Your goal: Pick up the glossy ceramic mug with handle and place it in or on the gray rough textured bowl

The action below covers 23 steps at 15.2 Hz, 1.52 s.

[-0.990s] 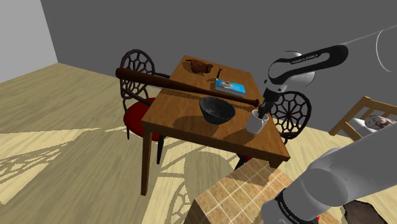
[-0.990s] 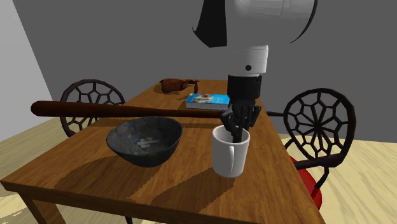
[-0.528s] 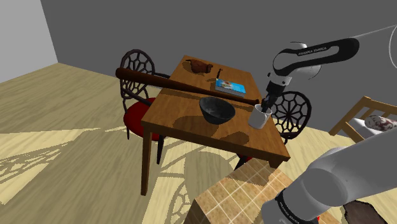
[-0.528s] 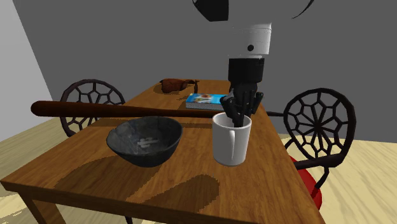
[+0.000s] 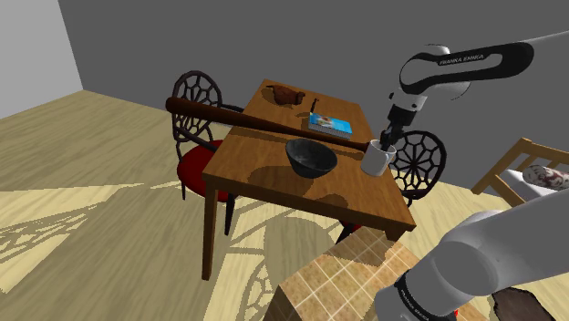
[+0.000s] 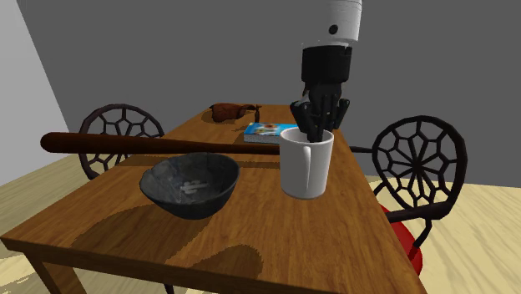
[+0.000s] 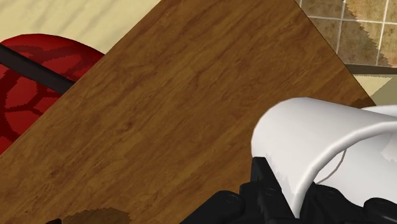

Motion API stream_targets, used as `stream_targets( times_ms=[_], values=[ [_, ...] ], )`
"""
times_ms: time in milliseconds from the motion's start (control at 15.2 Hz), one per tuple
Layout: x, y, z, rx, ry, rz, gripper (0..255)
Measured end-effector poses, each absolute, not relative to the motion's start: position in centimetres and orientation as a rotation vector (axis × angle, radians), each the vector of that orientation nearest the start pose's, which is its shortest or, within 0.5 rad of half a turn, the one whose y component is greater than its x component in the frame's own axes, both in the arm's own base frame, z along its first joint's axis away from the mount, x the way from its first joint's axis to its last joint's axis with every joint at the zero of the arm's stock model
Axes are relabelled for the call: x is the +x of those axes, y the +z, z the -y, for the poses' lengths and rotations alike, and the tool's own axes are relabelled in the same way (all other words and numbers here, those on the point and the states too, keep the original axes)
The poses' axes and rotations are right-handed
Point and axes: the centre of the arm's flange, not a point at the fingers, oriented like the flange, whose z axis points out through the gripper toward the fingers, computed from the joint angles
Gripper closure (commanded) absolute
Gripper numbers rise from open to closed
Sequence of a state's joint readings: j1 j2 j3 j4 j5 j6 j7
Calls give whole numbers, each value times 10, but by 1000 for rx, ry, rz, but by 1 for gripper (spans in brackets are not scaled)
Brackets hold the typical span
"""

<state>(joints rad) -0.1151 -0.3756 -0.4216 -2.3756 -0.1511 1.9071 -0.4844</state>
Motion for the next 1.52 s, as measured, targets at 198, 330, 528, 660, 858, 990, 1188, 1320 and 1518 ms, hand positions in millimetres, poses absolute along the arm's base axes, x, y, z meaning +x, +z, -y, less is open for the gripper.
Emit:
stream_targets(
  times_ms=[198, 330, 528, 660, 858, 990, 1188, 1320, 1518],
  values=[
    [358, 458, 233, -3071, 152, 64, 255],
    [357, 469, 233, -3071, 151, 64, 255],
    [358, 485, 231, -3071, 151, 64, 255],
    [358, 496, 231, -3071, 151, 64, 255],
    [357, 511, 231, -3071, 151, 64, 255],
    [362, 518, 227, -3071, 151, 64, 255],
    [381, 523, 201, -3071, 153, 66, 255],
    [401, 526, 184, -3072, 152, 65, 255],
    [430, 530, 155, -3072, 153, 65, 255]
  ],
)
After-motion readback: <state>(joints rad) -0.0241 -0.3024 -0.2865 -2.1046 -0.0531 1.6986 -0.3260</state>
